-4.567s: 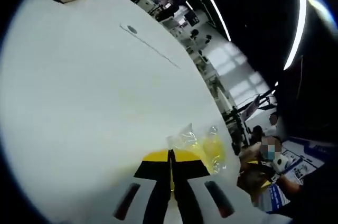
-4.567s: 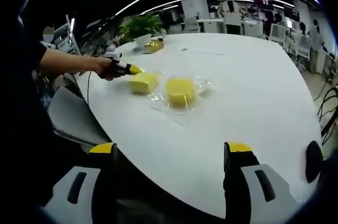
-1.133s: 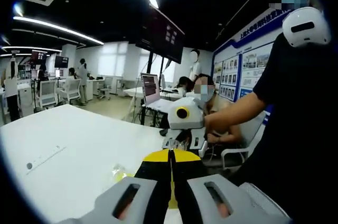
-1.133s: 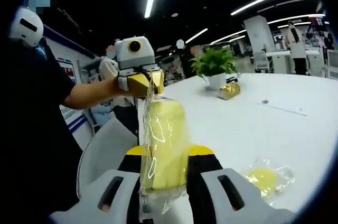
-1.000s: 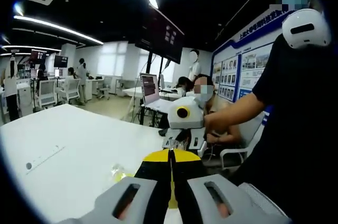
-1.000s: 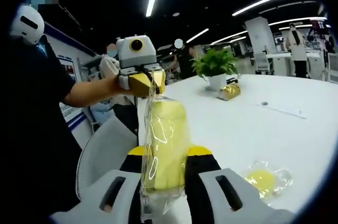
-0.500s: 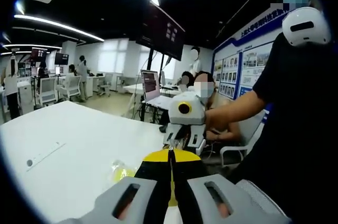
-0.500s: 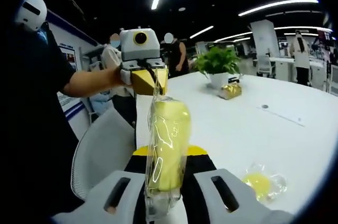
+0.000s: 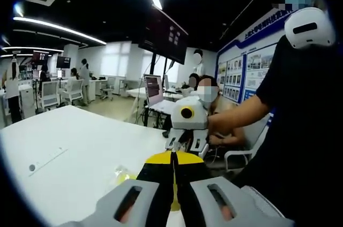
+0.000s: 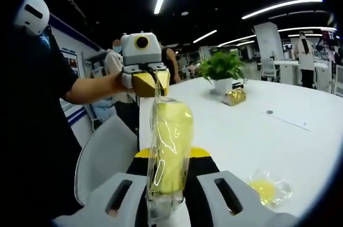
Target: Compare the silicone blocks by pressing each to a similar depth, holding the contact briefly, and releasing to observe deformation and rebound differences across the visible hardness samples.
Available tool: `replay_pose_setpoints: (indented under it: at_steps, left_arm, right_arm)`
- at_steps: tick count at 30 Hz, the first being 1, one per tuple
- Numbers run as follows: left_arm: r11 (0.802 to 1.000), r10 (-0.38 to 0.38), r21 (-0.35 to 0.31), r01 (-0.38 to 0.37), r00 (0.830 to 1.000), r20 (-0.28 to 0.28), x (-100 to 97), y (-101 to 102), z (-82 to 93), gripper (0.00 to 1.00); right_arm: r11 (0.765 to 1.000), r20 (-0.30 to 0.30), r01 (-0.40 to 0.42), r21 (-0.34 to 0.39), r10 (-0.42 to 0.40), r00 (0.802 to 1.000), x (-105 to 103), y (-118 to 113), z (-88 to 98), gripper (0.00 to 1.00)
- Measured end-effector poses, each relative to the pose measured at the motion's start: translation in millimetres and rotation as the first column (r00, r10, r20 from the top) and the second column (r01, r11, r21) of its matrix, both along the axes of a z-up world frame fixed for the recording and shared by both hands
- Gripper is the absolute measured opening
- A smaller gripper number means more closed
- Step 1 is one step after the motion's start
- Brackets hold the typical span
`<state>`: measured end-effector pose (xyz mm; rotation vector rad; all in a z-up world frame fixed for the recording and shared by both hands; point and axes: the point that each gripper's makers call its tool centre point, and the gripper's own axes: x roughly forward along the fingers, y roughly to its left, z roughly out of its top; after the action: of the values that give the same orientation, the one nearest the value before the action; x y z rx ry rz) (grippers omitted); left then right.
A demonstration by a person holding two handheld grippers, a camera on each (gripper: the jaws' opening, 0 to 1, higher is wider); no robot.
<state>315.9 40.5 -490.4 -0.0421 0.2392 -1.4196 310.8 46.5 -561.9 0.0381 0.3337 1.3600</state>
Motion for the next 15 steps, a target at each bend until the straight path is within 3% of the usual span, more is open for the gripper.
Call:
replay_pose_setpoints:
  at_steps: [6,8,15]
  left_arm:
    - [1.0,0.008,-0.012,-0.008,1.0,0.013,1.6,1.3,4.5,0.0]
    - [1.0,0.014,-0.017,-0.014,1.0,0.005,4.0,2.1,6.2,0.0]
    - [1.0,0.01,-0.009,-0.009,1.0,0.004,3.5,3.5,4.1,0.0]
  right_arm:
    - [0.999,-0.038,0.025,0.028,-0.024,0.999,3.2,1.5,3.9,0.12]
    - [0.998,-0.105,0.049,0.05,-0.043,0.993,5.2,3.0,4.6,0.15]
    - [0.997,-0.109,0.063,0.041,-0.058,0.992,5.6,5.4,-0.5,0.25]
